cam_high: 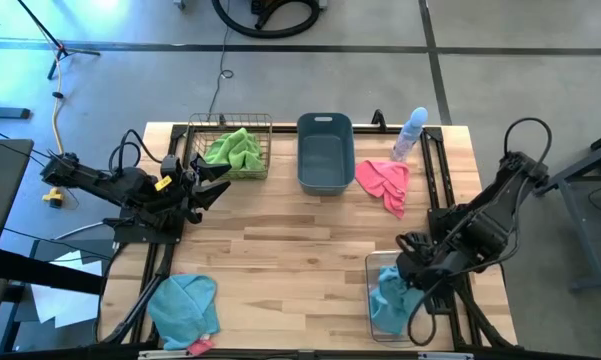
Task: Sort microfiber towel by color & place in baskets
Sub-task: Put the right blue towel into the transparent bin
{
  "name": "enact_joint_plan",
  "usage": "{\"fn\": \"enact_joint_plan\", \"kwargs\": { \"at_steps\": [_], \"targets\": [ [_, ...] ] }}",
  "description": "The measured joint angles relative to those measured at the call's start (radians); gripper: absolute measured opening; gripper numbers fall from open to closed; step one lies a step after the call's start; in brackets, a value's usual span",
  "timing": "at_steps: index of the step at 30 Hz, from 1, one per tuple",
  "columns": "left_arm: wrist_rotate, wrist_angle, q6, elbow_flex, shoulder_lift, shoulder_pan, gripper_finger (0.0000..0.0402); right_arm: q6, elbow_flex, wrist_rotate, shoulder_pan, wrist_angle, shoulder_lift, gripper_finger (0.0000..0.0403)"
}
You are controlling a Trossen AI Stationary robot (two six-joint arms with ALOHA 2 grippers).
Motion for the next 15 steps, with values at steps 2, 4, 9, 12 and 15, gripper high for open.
{"fn": "enact_joint_plan", "kwargs": {
  "at_steps": [2,4,9,12,15],
  "targets": [
    [-0.003,0.0,0.0,0.0,0.0,0.0,0.0245,-0.02,0.0,-0.001,0.001,0.003,0.028,0.0],
    [-0.011,0.0,0.0,0.0,0.0,0.0,0.0245,-0.039,0.0,-0.003,0.001,0.015,0.056,0.0],
    [-0.014,0.0,0.001,0.0,0.0,0.0,0.0245,-0.003,-0.043,-0.029,0.001,0.044,0.097,0.0],
    [-0.014,-0.001,0.001,0.0,0.0,0.0,0.0245,0.021,-0.14,-0.085,0.009,0.12,0.086,0.0],
    [-0.016,-0.001,0.001,0.0,0.0,0.0,0.0245,0.005,-0.221,-0.097,0.016,0.23,0.073,0.0]
  ]
}}
